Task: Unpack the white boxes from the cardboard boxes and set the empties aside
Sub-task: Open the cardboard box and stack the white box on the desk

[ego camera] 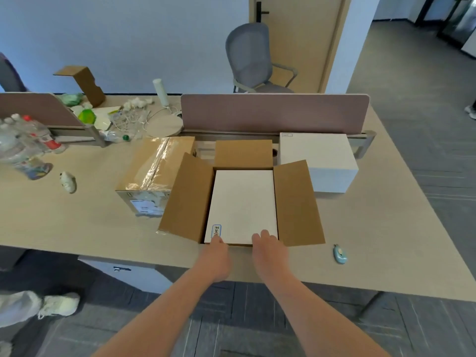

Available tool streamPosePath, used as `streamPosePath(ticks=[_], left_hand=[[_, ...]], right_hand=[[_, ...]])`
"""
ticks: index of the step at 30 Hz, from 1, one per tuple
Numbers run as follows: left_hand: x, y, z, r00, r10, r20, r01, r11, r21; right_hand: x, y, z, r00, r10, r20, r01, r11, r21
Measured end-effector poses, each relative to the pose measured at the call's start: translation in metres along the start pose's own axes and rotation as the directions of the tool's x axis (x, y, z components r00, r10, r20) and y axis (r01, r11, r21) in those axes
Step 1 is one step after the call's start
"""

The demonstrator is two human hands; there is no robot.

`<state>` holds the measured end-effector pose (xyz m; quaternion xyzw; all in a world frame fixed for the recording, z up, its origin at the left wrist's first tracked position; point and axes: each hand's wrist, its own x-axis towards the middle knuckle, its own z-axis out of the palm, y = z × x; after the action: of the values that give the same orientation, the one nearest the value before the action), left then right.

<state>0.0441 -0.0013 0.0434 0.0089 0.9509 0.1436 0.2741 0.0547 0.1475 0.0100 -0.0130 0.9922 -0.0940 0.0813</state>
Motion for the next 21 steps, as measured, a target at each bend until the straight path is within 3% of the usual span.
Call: streamPosePath(ticks=[8, 11, 15, 21], left_hand=[[0.000, 0.001, -0.014, 1.000, 0.018, -0.013, -0.018, 1.000, -0.009], [0.018, -0.003, -0.032, 0.999, 0.006, -0.054, -0.013, 0.989, -0.145], [0.053, -0.001, -0.066, 0.994, -0.055, -0.097, 0.031, 0.970, -0.241], [0.110, -0.001, -0.099, 0.995, -0.065, -0.070, 0.037, 0.941, -0.337]], right_hand=[[0.001, 0.015, -0.013, 0.998, 0.024, 0.063, -0.036, 0.978, 0.207], [0.013, 0.022, -0.027, 0.991, 0.122, 0.050, -0.132, 0.928, 0.348], [0.052, 0.025, -0.046, 0.953, 0.268, 0.140, -0.302, 0.836, 0.459], [0.109, 0.014, -0.056, 0.896, 0.362, 0.258, -0.443, 0.771, 0.457]])
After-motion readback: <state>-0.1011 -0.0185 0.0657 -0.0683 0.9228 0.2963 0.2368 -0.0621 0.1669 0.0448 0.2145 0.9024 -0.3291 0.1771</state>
